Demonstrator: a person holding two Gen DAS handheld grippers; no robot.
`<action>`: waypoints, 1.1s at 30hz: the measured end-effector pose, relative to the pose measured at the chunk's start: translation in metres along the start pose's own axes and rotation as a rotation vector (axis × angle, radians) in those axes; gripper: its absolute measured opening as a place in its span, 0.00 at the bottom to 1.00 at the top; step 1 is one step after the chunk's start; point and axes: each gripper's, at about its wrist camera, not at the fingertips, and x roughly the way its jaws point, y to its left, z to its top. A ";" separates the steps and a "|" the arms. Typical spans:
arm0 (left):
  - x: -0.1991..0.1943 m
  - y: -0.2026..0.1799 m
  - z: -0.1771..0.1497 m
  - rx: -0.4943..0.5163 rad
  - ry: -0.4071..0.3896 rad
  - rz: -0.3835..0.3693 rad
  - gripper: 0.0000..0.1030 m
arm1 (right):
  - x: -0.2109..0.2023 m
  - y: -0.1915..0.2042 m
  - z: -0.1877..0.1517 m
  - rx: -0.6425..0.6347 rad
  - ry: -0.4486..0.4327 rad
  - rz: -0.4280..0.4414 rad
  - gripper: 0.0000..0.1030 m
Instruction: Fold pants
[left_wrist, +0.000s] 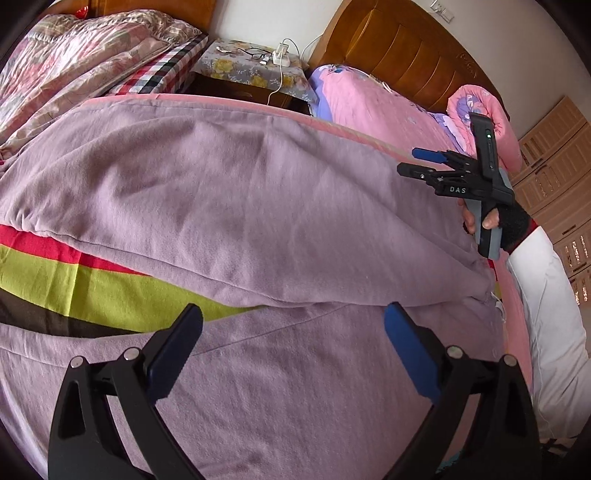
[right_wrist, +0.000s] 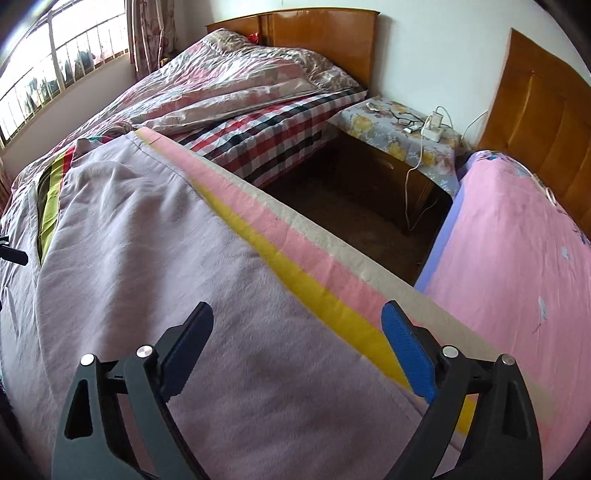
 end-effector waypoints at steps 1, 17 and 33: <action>-0.001 0.005 0.001 -0.008 0.003 0.000 0.94 | 0.007 0.003 0.004 -0.007 0.013 0.015 0.77; -0.037 0.042 0.015 -0.237 -0.093 -0.206 0.90 | -0.142 0.195 -0.080 -0.210 -0.258 -0.200 0.15; -0.020 0.033 -0.086 -0.096 -0.016 -0.051 0.91 | -0.180 0.223 -0.310 0.837 -0.362 -0.231 0.60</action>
